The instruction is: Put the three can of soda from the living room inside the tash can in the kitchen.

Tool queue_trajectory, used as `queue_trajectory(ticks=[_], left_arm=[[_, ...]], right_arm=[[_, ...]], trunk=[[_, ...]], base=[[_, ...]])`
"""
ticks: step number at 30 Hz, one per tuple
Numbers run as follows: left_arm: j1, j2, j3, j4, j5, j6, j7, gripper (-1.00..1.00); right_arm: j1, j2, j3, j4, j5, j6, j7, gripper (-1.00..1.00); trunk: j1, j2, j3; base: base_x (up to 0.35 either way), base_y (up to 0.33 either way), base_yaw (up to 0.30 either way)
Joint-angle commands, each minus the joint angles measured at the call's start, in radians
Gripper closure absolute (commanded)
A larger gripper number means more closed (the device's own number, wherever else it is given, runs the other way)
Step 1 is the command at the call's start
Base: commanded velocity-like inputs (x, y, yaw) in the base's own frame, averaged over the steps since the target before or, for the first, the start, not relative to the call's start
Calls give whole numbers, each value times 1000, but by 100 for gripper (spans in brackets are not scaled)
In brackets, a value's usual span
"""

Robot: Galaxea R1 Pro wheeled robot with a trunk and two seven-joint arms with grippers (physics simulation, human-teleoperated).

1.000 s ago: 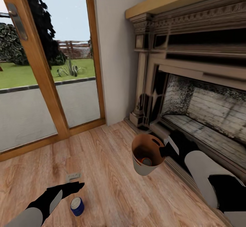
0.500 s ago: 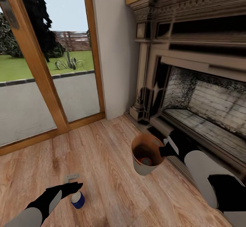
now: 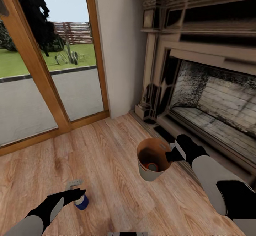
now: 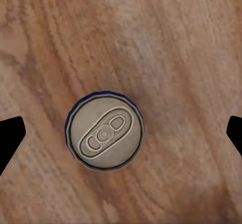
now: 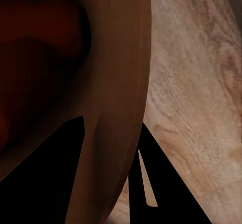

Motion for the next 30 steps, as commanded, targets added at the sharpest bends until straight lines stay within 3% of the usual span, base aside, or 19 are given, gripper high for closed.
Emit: queue_trajectory(ticks=[1, 8, 30], left_arm=[[0, 2, 1, 0, 1, 0, 0, -100], [-11, 21, 9, -3, 5, -4, -1, -100], [-12, 19, 9, -7, 5, -6, -2, -100]], right_arm=[[-1, 0, -2, -1, -18, 1, 2, 100], [-1, 1, -1, 0, -18, 1, 1, 100], [-1, 1, 2, 0, -18, 1, -16, 100]], trunk=[[0, 0, -4], [3, -2, -31], [13, -7, -116]], base=[[0, 0, 0], [0, 0, 0], [0, 0, 0]])
